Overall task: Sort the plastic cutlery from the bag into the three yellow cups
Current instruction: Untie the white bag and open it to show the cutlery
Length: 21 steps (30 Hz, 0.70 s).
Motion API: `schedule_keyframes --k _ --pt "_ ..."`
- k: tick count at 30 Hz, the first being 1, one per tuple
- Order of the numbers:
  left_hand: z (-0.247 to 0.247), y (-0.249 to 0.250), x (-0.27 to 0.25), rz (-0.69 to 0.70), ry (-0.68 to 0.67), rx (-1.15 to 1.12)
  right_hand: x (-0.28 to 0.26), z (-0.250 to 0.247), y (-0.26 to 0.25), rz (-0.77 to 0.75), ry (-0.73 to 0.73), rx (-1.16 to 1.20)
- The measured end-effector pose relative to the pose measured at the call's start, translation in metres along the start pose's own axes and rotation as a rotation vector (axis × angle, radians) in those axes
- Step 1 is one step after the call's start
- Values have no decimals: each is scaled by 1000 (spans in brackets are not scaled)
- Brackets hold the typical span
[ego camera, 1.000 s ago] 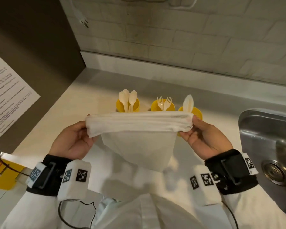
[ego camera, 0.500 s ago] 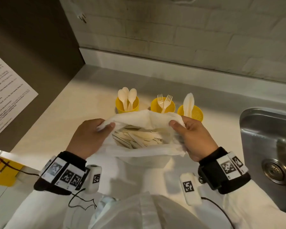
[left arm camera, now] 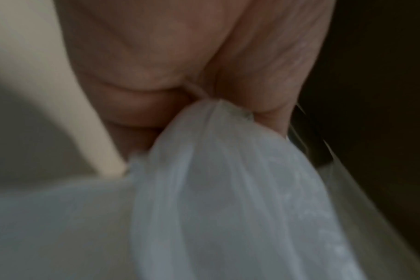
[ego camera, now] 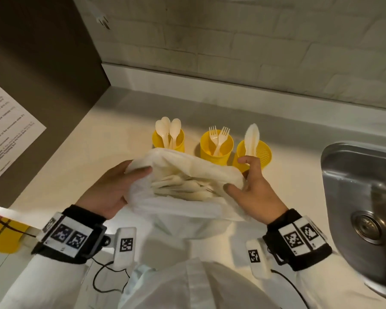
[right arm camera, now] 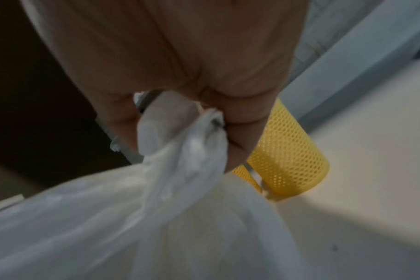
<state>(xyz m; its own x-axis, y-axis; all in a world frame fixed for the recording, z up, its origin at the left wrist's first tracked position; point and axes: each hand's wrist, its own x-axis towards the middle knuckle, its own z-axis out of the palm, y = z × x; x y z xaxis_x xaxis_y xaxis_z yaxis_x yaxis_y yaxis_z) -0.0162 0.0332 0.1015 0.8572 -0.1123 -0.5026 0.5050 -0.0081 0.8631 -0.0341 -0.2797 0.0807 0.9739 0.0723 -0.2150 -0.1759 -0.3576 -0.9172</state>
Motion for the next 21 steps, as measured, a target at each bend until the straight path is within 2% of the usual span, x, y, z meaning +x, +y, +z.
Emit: schedule_keyframes --k 3,4,5,6,8,9,11,13,15,17,19,21 --pt "-8 2 -2 -26 208 667 2 4 9 -148 135 -320" --pt "-11 2 -3 7 228 783 3 5 13 -161 157 -333" --pt "-14 1 -3 66 208 800 3 6 14 -129 159 -314" --pt "-16 0 -3 134 173 726 3 7 15 -62 149 -210" --pt "-17 -3 -3 173 148 339 3 7 9 130 103 335" --pt "-18 -2 -2 119 131 98 3 5 9 234 32 670" --pt "-19 -2 -1 -54 5 -349 3 1 10 369 -34 1098" --pt "-14 -2 -4 -239 -117 -634 3 0 13 415 -77 1189" --pt "-9 -8 -6 -254 -133 -719 0 1 12 407 -75 1173" --pt "-6 -16 -3 -201 -29 -672 -3 1 10 363 -83 958" --pt "-4 -21 -2 -127 72 -439 -6 -6 9 281 -77 395" --pt "-6 -22 -3 -92 175 -54 -9 -13 11 273 -64 -105"
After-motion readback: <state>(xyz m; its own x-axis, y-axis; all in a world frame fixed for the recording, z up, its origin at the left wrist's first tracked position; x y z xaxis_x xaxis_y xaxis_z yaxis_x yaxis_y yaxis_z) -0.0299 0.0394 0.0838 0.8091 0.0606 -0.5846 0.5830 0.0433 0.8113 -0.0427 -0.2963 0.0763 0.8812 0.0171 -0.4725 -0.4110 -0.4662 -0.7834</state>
